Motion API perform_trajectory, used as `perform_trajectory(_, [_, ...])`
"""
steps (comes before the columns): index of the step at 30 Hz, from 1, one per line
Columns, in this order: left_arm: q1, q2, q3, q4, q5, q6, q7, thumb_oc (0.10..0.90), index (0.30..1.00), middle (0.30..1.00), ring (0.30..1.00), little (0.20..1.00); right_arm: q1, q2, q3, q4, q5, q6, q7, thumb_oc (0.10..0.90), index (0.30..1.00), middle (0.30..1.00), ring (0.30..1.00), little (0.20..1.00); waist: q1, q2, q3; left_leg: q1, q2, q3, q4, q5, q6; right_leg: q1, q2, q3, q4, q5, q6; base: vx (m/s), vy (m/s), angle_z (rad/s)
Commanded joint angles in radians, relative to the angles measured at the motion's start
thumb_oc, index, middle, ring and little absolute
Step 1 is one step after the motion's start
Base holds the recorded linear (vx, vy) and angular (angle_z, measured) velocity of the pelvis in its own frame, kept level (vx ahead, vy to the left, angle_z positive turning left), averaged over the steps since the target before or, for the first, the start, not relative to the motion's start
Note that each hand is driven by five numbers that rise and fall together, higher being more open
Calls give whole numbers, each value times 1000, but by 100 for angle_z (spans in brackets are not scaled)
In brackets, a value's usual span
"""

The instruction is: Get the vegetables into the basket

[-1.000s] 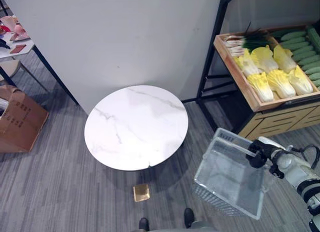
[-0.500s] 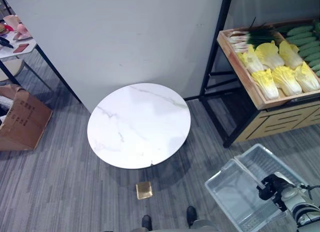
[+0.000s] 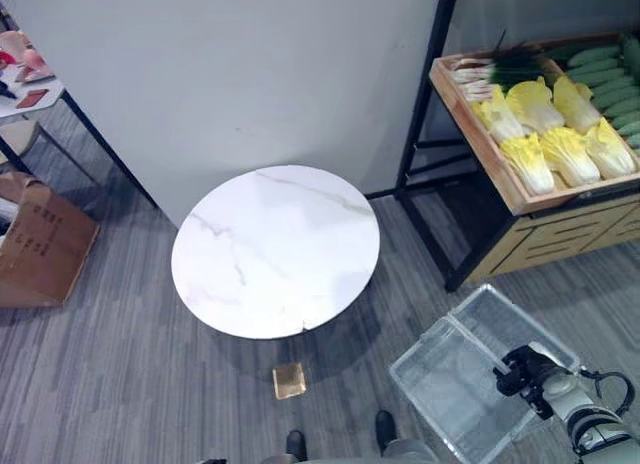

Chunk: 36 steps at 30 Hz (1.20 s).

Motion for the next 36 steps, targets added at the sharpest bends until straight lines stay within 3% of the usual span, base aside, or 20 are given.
perform_trajectory(1, [-41, 32, -40, 36, 31, -17, 2, 900, 1000, 1000, 1000, 1000, -134, -5, 5, 10, -6, -31, -49, 400, 300, 300, 300, 300, -9, -115, -13, 47, -66, 17, 11, -106, 41, -74, -52, 64, 26, 44, 102, -43, 109, -30])
perform_trajectory(9, [-64, 57, -59, 4, 57, -25, 4, 900, 1000, 1000, 1000, 1000, -112, 0, -16, -55, -7, -29, -53, 400, 300, 300, 300, 300, -45, -110, 38, 19, -103, 69, 41, -131, 63, -143, -75, 116, 42, 83, 140, -29, 125, -33])
perform_trajectory(10, [-65, 64, -60, 8, 86, -28, 6, 900, 1000, 1000, 1000, 1000, -108, 2, -11, -100, -25, -32, -48, 400, 300, 300, 300, 300, -65, -114, 42, 23, -108, 118, 62, -152, 67, -159, -77, 130, 31, 108, 156, 27, 106, -19])
perform_trajectory(12, [-69, 69, -53, 11, 90, -29, 13, 900, 1000, 1000, 1000, 1000, -106, 8, -15, -123, -24, -32, -52, 400, 300, 300, 300, 300, -68, -115, 49, 25, -105, 140, 85, -167, 69, -173, -79, 123, 35, 122, 157, 38, 43, -69])
perform_trajectory(13, [-72, 73, -44, 10, 90, -28, 18, 900, 1000, 1000, 1000, 1000, -106, 15, -13, -144, -25, -33, -51, 400, 300, 300, 300, 300, -66, -116, 58, 20, -98, 162, 107, -177, 69, -182, -87, 91, 45, 120, 156, -46, -41, -117])
perform_trajectory(14, [-75, 79, -29, 1, 82, -25, 18, 900, 1000, 1000, 1000, 1000, -108, 25, -11, -167, -16, -37, -50, 400, 300, 300, 300, 300, -45, -114, 73, 14, -74, 216, 145, -194, 68, -184, -133, -75, 82, 93, 132, -106, -54, -112])
perform_trajectory(15, [-75, 79, -26, -4, 82, -24, 19, 900, 1000, 1000, 1000, 1000, -110, 27, -6, -180, -18, -39, -49, 400, 300, 300, 300, 300, -36, -107, 80, 13, -61, 235, 158, -200, 67, -175, -150, -141, 102, 72, 122, -97, -49, -138])
perform_trajectory(20, [-87, 83, -13, -17, 74, -18, 25, 900, 1000, 1000, 1000, 1000, -117, 49, 18, -217, -18, -41, -36, 400, 300, 300, 300, 300, -19, -100, 81, -16, -26, 292, 175, -183, 56, -151, -197, -194, 154, 48, 113, -100, -53, -75])
perform_trajectory(21, [-89, 88, -5, -18, 73, -14, 29, 900, 1000, 1000, 1000, 1000, -128, 67, 29, -218, -13, -39, -32, 400, 300, 300, 300, 300, 12, -97, 72, -19, 7, 316, 183, -194, 36, -110, -239, -266, 145, 51, 133, 11, -80, -79])
perform_trajectory(22, [-89, 88, -5, -18, 73, -13, 29, 900, 1000, 1000, 1000, 1000, -128, 67, 29, -217, -13, -39, -32, 400, 300, 300, 300, 300, 12, -96, 73, -18, 8, 315, 185, -197, 36, -107, -238, -267, 144, 51, 134, -54, -163, -117])
perform_trajectory(23, [-80, 92, 14, -17, 71, -10, 32, 900, 1000, 1000, 1000, 1000, -140, 86, 44, -207, -21, -38, -29, 400, 300, 300, 300, 300, 53, -113, 66, -21, 22, 360, 185, -188, 23, -62, -281, -404, 95, 86, 148, -92, -128, -82])
perform_trajectory(24, [-75, 90, 28, -10, 70, -7, 34, 900, 1000, 1000, 1000, 1000, -146, 101, 54, -196, -23, -37, -28, 400, 300, 300, 300, 300, 71, -128, 58, -21, 27, 391, 185, -182, 17, -45, -295, -466, 74, 110, 154, -94, -164, -96])
perform_trajectory(27, [-76, 79, 47, 11, 72, 6, 39, 900, 1000, 1000, 1000, 1000, -114, 125, 52, -214, -15, -34, -26, 400, 300, 300, 300, 300, 63, -148, 43, -17, 42, 384, 192, -172, 1, -51, -275, -445, 67, 111, 154, 78, -200, -113])
perform_trajectory(32, [-83, 56, 25, 12, 98, 10, 42, 900, 1000, 1000, 1000, 1000, -55, 135, 48, -226, -12, -33, -27, 400, 300, 300, 300, 300, 40, -125, 43, 1, 66, 360, 158, -143, -21, -48, -246, -454, 101, 44, 133, 56, -174, 20])
perform_trajectory(36, [-97, 48, 15, 2, 88, 10, 50, 900, 1000, 1000, 1000, 1000, -35, 134, 47, -224, -13, -32, -27, 400, 300, 300, 300, 300, 32, -118, 60, -1, 73, 347, 127, -118, -32, -61, -236, -458, 110, 37, 131, 5, -74, 14])
